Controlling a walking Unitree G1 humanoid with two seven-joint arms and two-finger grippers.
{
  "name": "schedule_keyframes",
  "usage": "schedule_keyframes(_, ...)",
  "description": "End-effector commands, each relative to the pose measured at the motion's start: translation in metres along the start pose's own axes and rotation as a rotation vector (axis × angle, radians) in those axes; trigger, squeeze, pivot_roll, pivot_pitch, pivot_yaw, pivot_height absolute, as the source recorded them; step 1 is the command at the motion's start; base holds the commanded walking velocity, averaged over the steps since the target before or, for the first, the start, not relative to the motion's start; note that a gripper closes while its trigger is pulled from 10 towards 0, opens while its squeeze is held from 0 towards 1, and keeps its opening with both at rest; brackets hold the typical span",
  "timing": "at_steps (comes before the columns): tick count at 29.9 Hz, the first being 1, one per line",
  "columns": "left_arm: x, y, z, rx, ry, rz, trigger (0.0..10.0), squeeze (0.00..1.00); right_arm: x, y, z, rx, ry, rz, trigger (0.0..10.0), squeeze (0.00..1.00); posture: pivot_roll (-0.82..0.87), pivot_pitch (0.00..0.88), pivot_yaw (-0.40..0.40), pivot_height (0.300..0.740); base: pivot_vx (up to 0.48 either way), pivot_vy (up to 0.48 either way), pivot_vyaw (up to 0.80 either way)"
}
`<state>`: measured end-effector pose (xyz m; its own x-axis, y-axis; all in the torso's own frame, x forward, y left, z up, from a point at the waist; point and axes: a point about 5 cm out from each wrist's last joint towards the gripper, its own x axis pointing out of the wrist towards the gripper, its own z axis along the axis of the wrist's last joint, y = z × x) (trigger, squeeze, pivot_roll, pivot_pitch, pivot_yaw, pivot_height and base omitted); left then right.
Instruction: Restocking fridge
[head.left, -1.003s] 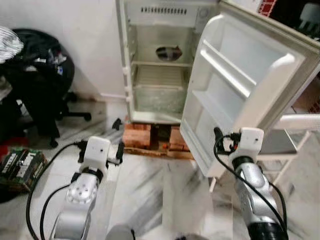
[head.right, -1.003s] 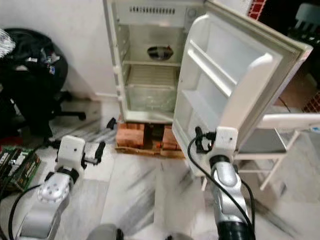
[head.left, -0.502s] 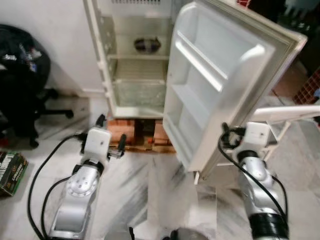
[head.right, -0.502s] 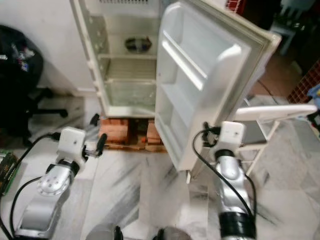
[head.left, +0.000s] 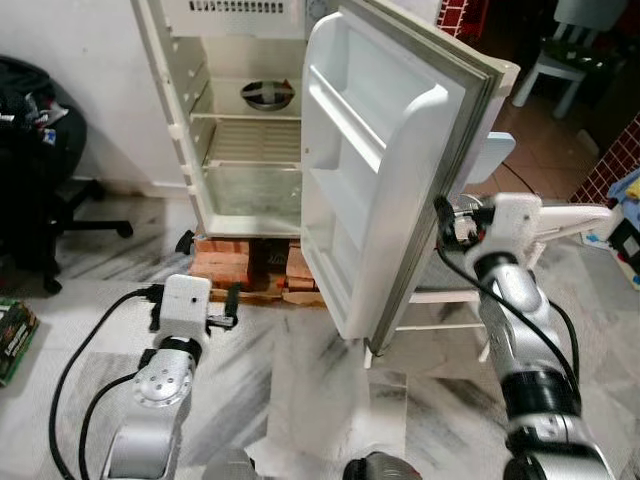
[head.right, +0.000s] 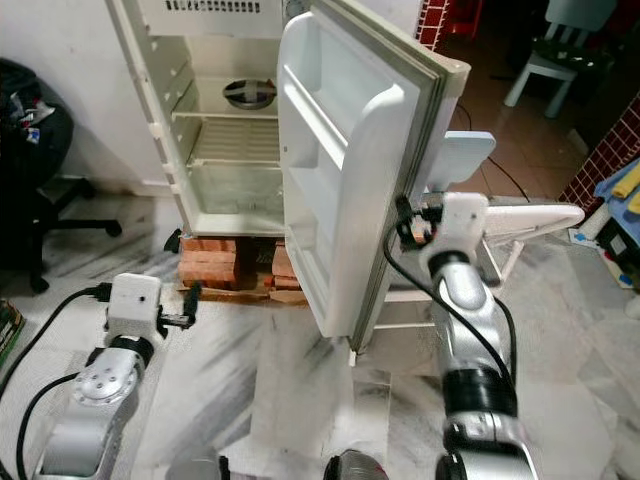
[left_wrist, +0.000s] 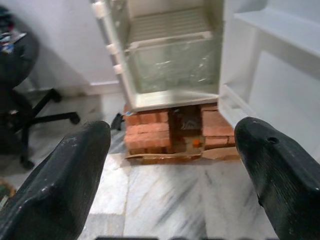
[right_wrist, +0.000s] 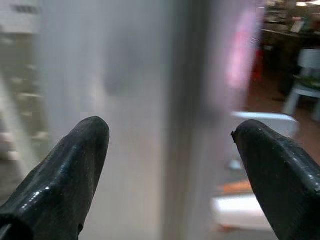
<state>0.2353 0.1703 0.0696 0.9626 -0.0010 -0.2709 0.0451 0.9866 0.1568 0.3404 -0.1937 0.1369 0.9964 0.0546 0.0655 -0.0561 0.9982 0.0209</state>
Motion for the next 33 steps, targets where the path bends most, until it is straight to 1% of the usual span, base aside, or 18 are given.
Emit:
schedule_keyframes(1,-0.001,0.002,0.0,-0.02,0.017,0.007,10.0,0.0,0.01,0.005,0.011,0.011,-0.037,0.059,10.0,0.0,0.18,0.069,-0.023,0.74,0.0,0.0,0.0)
schedule_keyframes(3,-0.002,0.002,-0.002,-0.022,0.031,0.002,10.0,0.0,0.016,0.009,0.017,0.005,-0.055,0.091,10.0,0.0,0.18,0.069,-0.023,0.74,0.0,0.0,0.0)
schedule_keyframes(5,-0.005,0.002,-0.004,-0.014,0.043,-0.006,10.0,0.0,0.028,0.017,0.029,-0.007,-0.078,0.122,10.0,0.0,0.2,0.075,-0.027,0.74,0.0,0.0,0.0)
schedule_keyframes(10,-0.007,0.002,-0.005,-0.006,0.054,0.0,10.0,0.0,0.043,0.025,0.043,0.004,-0.101,0.135,10.0,0.0,0.22,0.081,-0.032,0.74,0.0,0.0,0.0)
schedule_keyframes(11,-0.008,0.002,-0.005,-0.006,0.054,0.003,10.0,0.0,0.046,0.027,0.046,0.022,-0.104,0.141,10.0,0.0,0.22,0.081,-0.032,0.74,0.0,0.0,0.0)
schedule_keyframes(13,-0.01,0.003,-0.007,-0.004,0.06,0.01,10.0,0.0,0.052,0.032,0.049,0.012,-0.104,0.141,10.0,0.0,0.23,0.084,-0.035,0.74,0.0,0.0,0.0)
schedule_keyframes(14,-0.01,0.003,-0.007,-0.004,0.06,0.01,10.0,0.0,0.052,0.032,0.049,0.012,-0.104,0.141,10.0,0.0,0.23,0.084,-0.035,0.74,0.0,0.0,0.0)
schedule_keyframes(16,-0.011,0.004,-0.008,-0.003,0.065,0.015,10.0,0.0,0.054,0.032,0.05,-0.024,-0.105,0.129,10.0,0.0,0.24,0.084,-0.04,0.74,0.0,0.0,0.0)
schedule_keyframes(19,-0.011,0.005,-0.008,-0.006,0.067,0.018,10.0,0.0,0.057,0.028,0.047,-0.024,-0.082,0.069,10.0,0.0,0.24,0.083,-0.041,0.74,0.0,0.0,0.0)
schedule_keyframes(22,-0.011,0.004,-0.006,-0.003,0.065,0.015,10.0,0.0,0.059,0.039,0.039,0.061,-0.052,0.092,10.0,0.0,0.24,0.082,-0.04,0.74,0.0,0.0,0.0)
schedule_keyframes(23,-0.011,0.003,-0.006,0.0,0.065,0.01,10.0,0.0,0.057,0.064,0.036,0.138,-0.054,0.236,10.0,0.0,0.24,0.082,-0.04,0.74,0.0,0.0,0.0)
schedule_keyframes(26,-0.011,0.003,-0.006,0.001,0.065,0.007,10.0,0.0,0.053,0.083,0.035,0.203,-0.054,0.354,10.0,0.0,0.24,0.082,-0.035,0.74,0.0,0.0,0.0)
schedule_keyframes(27,-0.01,0.003,-0.005,0.003,0.063,0.003,10.0,0.0,0.038,0.116,0.037,0.384,-0.028,0.623,10.0,0.0,0.24,0.082,-0.034,0.74,0.0,0.0,0.0)
schedule_keyframes(28,-0.01,0.003,-0.005,0.004,0.063,0.002,10.0,0.0,0.03,0.126,0.041,0.436,-0.036,0.727,10.0,0.0,0.24,0.082,-0.034,0.74,0.0,0.0,0.0)
schedule_keyframes(29,-0.01,0.003,-0.005,0.004,0.063,0.001,10.0,0.0,0.026,0.132,0.043,0.459,-0.043,0.783,10.0,0.0,0.24,0.082,-0.034,0.74,0.0,0.0,0.0)
schedule_keyframes(30,-0.01,0.003,-0.005,0.005,0.064,0.001,10.0,0.0,0.025,0.133,0.044,0.46,-0.049,0.797,10.0,0.0,0.24,0.082,-0.034,0.74,0.0,0.0,0.0)
schedule_keyframes(32,-0.009,0.003,-0.004,0.005,0.058,-0.002,10.0,0.0,0.004,0.145,0.054,0.563,-0.043,1.007,10.0,0.0,0.24,0.081,-0.034,0.74,0.0,0.0,0.0)
schedule_keyframes(33,-0.009,0.003,-0.003,0.006,0.055,-0.003,10.0,0.0,-0.022,0.151,0.066,0.635,-0.035,1.209,10.0,0.0,0.24,0.081,-0.037,0.74,0.0,0.0,0.0)
